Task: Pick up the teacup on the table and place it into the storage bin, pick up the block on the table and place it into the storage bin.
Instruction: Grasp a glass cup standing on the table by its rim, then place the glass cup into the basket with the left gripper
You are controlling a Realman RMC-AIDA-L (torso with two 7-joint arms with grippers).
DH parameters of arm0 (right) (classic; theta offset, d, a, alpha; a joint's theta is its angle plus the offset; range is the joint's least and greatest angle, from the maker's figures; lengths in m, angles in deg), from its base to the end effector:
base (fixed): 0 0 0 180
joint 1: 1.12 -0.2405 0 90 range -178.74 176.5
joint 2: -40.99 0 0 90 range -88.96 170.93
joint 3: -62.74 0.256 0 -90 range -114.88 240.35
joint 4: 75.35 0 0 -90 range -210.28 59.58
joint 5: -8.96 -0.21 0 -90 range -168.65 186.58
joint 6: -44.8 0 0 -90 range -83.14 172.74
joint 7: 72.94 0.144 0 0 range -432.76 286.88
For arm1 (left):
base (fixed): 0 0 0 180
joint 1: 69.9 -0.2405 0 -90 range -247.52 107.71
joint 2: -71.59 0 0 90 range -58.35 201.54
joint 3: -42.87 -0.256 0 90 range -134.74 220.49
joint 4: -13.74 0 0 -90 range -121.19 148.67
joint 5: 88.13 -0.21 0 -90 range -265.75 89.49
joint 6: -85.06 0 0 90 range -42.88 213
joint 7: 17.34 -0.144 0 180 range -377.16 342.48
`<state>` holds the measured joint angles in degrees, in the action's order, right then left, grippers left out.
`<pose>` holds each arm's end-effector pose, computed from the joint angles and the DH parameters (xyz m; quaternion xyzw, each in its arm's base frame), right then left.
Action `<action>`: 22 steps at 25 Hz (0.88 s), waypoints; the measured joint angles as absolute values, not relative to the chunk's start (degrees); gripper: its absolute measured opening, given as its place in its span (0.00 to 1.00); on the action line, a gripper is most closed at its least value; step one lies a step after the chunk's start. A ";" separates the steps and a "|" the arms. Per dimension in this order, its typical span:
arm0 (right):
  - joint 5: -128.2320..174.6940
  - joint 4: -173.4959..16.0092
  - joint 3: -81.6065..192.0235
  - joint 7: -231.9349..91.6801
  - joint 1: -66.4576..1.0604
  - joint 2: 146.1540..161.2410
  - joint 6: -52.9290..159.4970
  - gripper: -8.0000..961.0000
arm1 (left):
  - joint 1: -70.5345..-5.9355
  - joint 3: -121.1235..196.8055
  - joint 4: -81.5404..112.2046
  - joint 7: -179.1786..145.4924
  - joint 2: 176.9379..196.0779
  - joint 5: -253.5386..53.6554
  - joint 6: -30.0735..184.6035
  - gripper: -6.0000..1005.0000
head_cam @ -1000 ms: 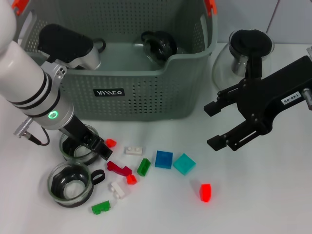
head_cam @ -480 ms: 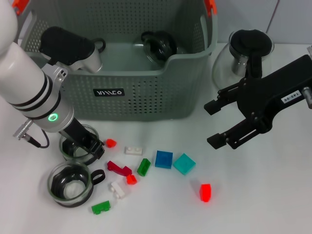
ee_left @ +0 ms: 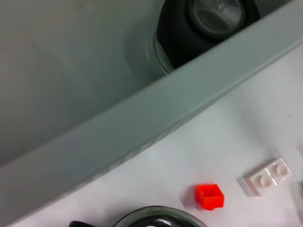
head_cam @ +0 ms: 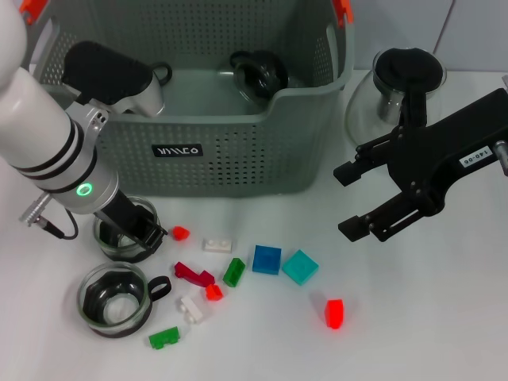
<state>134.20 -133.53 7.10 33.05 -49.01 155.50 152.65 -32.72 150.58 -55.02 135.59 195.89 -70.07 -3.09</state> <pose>0.1328 0.3633 0.0370 0.9937 -0.0956 -0.0289 0.0518 -0.2103 0.3564 -0.0167 -0.8555 -0.4270 0.2168 0.1968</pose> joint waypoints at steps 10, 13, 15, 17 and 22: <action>134.11 -133.53 9.49 32.79 -49.07 155.43 152.87 0.93 | -34.13 153.17 -66.02 134.98 195.71 -69.54 -12.79 0.06; 134.06 -133.53 10.57 32.34 -49.11 155.42 153.01 0.93 | -34.73 155.77 -71.34 134.40 195.68 -69.45 -17.88 0.06; 133.86 -133.52 11.21 32.21 -49.11 155.44 153.02 0.93 | -35.12 157.82 -74.64 133.84 195.68 -69.39 -20.72 0.06; 133.40 -133.48 11.51 32.20 -49.09 155.43 153.04 0.93 | -35.31 159.89 -77.54 133.25 195.68 -68.81 -23.32 0.06; 131.90 -133.44 11.81 32.56 -49.03 155.21 153.07 0.93 | -34.73 166.45 -84.14 132.00 195.08 -62.44 -30.48 0.06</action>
<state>131.90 -133.44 11.81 32.56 -49.03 155.21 153.07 -34.73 166.45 -84.14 132.00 195.08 -62.44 -30.48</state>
